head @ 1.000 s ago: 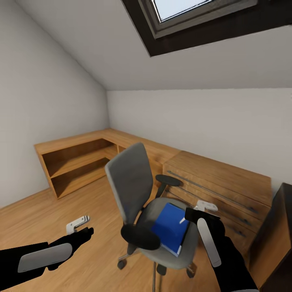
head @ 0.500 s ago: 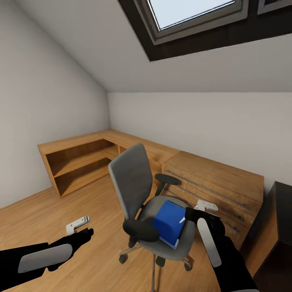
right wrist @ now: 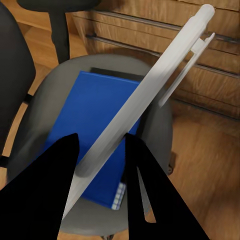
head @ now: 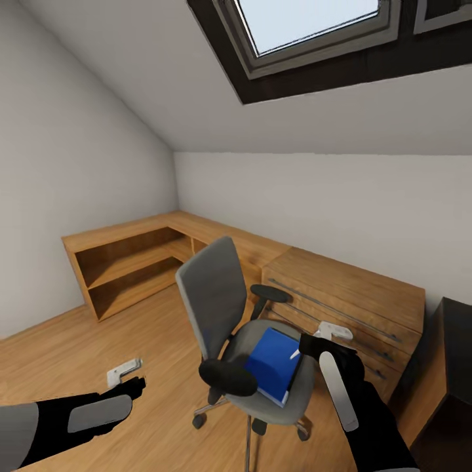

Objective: In the bedroom, organize the workspace by keeping the computer under the desk, ensuring the monitor is on the desk, placing the keyboard on the desk next to the monitor, placing the mouse on the desk next to the keyboard, moving the folder from the swivel chair onto the desk next to the mouse, stacking the notebook on top of the folder with the pen on top of the notebook, and positioning the swivel chair next to the desk.

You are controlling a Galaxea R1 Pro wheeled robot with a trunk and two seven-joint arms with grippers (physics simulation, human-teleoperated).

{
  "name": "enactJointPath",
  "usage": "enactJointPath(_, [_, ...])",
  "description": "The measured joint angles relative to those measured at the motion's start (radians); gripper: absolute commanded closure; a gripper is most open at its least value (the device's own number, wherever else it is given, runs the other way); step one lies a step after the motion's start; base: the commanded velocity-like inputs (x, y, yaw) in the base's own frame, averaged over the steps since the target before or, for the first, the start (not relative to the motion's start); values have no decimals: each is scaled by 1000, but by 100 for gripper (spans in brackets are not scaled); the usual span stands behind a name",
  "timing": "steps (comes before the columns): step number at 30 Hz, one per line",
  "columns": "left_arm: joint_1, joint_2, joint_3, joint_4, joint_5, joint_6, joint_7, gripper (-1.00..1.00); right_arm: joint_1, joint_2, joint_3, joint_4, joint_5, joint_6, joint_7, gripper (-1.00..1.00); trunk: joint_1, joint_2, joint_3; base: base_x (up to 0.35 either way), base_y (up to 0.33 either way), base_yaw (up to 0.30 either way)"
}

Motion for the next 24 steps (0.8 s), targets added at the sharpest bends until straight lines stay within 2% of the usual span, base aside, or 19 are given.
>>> enactJointPath(1, [0,-14,-38,31,40,0,-1,-100,0,0,0,-3,0,0,0,100,-4,7,3,0,0,0])
enactJointPath(2, [0,-23,-59,47,64,0,-3,-100,0,0,0,-4,0,0,-1,100,-8,14,6,0,0,0])
enactJointPath(4, [0,-61,-156,109,169,-2,-30,-100,0,0,0,-8,0,1,-1,100,-8,14,6,0,0,0])
enactJointPath(5, [1,-74,-185,127,197,-2,-45,-100,1,0,0,-8,0,1,-1,100,-8,14,6,0,0,0])
enactJointPath(7, [19,-127,-298,209,295,-4,-144,-100,3,0,0,-9,0,1,-1,100,-8,14,6,0,0,0])
enactJointPath(8, [36,-153,-352,253,334,-4,-200,-100,4,0,1,-10,0,0,-1,100,-8,14,6,0,0,0])
enactJointPath(9, [62,-183,-412,309,363,-3,-268,-100,5,0,1,-13,0,0,-1,100,-8,14,6,0,0,0])
enactJointPath(10, [100,-214,-453,359,363,-3,-319,-100,6,0,0,-33,1,1,-1,100,-8,14,6,0,0,0])
enactJointPath(12, [121,-233,-469,378,363,-4,-339,-100,6,0,-2,-46,1,1,-1,100,-8,14,6,0,0,0])
enactJointPath(13, [135,-248,-480,390,363,-6,-351,-100,6,-14,-21,-59,5,14,-3,100,-8,14,6,0,0,0])
enactJointPath(16, [141,-253,-484,396,363,-7,-356,-100,-3,-45,-37,-74,1,57,-3,100,-8,14,6,-67,-64,0])
enactJointPath(17, [142,-254,-485,404,363,-7,-357,-100,-82,-64,-61,-70,6,102,-3,100,-8,14,6,-185,-203,0])
enactJointPath(18, [143,-253,-486,420,363,-7,-356,-100,-193,-72,-91,-30,4,122,-4,100,-7,14,7,-110,-130,0])
enactJointPath(19, [143,-250,-486,438,363,-6,-355,-100,-272,-82,-114,30,3,143,-4,100,-8,14,7,-88,-104,0])
enactJointPath(22, [144,-249,-486,450,363,-6,-356,-100,-336,-91,-131,72,1,157,-4,100,-8,14,6,-40,-48,0])
enactJointPath(24, [144,-250,-486,452,363,-6,-356,-100,-347,-92,-134,80,0,159,-4,100,-8,14,6,-21,-24,0])
